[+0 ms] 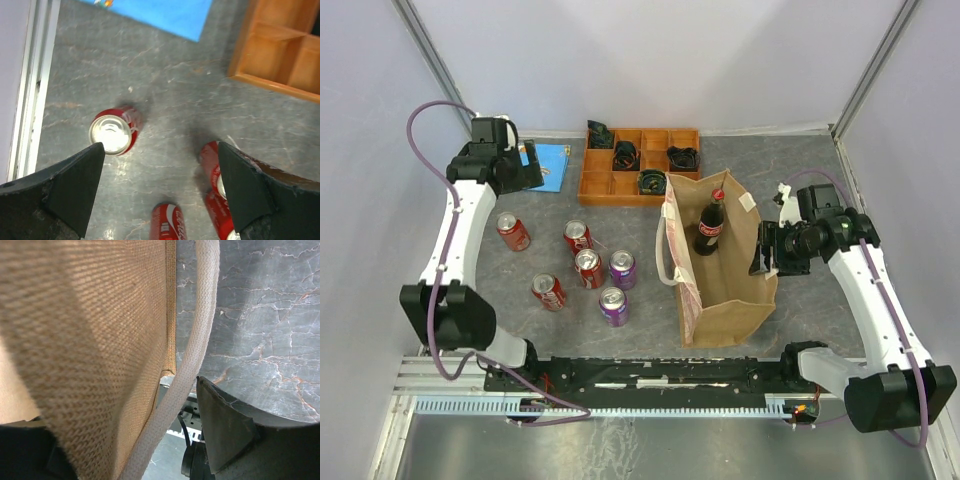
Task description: Place the beverage into the canvas bag
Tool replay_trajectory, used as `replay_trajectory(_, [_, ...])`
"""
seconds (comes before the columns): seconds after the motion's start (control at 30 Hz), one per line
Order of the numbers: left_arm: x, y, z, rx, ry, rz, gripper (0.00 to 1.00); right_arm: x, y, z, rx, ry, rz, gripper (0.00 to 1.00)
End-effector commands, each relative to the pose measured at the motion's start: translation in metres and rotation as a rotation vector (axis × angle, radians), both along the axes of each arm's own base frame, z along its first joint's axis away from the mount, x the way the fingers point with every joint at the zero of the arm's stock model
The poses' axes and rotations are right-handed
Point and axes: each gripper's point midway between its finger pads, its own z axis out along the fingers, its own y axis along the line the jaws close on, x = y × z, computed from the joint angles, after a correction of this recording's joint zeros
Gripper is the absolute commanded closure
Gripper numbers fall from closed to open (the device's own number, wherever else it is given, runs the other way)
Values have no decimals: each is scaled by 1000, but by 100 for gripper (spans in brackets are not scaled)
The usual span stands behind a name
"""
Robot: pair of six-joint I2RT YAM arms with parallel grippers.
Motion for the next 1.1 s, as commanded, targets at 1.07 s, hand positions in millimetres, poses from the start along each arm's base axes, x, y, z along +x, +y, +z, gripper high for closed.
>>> replay_trajectory(1.07, [-13,70,-130,-18,444,99,9,-22,-3,-11,-10,13,6,29])
